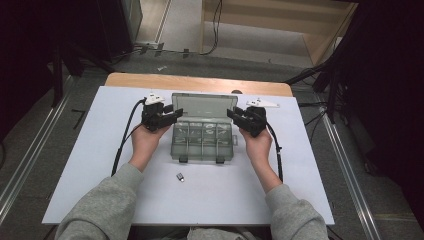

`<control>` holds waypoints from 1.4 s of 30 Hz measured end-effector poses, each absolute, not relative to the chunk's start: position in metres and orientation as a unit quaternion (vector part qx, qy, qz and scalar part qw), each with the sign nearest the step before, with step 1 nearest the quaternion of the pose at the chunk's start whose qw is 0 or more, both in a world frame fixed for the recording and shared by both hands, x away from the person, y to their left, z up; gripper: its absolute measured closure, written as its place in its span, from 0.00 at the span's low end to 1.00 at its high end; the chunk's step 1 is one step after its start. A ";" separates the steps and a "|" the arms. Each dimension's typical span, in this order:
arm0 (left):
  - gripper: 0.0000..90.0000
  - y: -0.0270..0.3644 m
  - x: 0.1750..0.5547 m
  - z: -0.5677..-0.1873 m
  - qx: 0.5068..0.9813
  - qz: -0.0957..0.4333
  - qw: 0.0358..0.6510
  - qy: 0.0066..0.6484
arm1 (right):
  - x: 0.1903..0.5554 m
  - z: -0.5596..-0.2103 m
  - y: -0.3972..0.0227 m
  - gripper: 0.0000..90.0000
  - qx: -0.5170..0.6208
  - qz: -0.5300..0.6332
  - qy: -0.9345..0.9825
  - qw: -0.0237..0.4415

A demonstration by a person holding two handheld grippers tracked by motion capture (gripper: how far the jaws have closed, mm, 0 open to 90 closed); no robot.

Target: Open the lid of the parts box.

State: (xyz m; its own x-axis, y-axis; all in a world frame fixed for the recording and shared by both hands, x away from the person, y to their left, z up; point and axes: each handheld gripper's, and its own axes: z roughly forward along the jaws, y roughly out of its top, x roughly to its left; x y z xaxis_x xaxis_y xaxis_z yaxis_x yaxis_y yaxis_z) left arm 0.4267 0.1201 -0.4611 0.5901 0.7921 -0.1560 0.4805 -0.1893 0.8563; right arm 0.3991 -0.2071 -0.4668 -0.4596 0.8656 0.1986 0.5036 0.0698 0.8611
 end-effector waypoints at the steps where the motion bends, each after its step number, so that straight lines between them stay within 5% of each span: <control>1: 0.61 0.120 0.427 -0.462 0.754 0.165 0.476 0.423 | 0.400 -0.467 -0.207 0.70 0.485 0.479 0.707 0.189; 42: 0.61 0.110 0.439 -0.487 0.753 0.168 0.456 0.443 | 0.414 -0.494 -0.202 0.69 0.514 0.454 0.705 0.181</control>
